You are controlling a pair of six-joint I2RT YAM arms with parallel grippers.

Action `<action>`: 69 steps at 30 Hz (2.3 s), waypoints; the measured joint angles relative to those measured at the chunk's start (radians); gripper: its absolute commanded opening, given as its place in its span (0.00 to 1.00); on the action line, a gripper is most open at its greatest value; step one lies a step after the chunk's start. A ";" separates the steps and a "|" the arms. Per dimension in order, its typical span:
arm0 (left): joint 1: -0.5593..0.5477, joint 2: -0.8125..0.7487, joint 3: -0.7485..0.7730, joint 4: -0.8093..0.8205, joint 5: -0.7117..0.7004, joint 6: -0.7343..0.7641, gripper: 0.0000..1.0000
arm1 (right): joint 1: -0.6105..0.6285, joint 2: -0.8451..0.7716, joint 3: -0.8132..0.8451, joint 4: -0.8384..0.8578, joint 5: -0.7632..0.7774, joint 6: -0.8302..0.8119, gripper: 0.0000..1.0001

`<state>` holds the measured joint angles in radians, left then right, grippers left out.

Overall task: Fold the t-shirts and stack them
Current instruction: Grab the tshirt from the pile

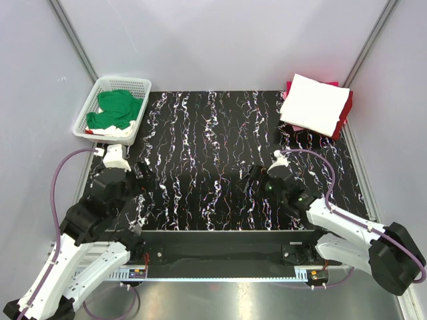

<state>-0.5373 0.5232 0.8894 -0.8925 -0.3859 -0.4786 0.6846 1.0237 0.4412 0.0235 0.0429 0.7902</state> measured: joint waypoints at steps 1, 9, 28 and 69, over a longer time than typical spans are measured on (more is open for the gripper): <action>0.000 0.000 0.000 0.000 -0.003 -0.001 0.95 | 0.000 0.000 0.000 -0.008 0.008 0.003 1.00; 0.000 -0.010 -0.001 0.007 -0.028 0.007 0.99 | 0.000 -0.078 -0.012 0.015 -0.008 -0.014 1.00; 0.187 0.669 0.446 -0.020 -0.227 0.042 0.98 | 0.001 -0.211 -0.161 0.196 -0.122 -0.082 1.00; 0.764 2.015 1.457 0.234 0.233 0.023 0.21 | 0.001 -0.175 -0.167 0.295 -0.192 -0.108 1.00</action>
<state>0.2264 2.5378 2.3466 -0.6582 -0.1528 -0.4553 0.6853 0.8490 0.2745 0.3187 -0.1493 0.6827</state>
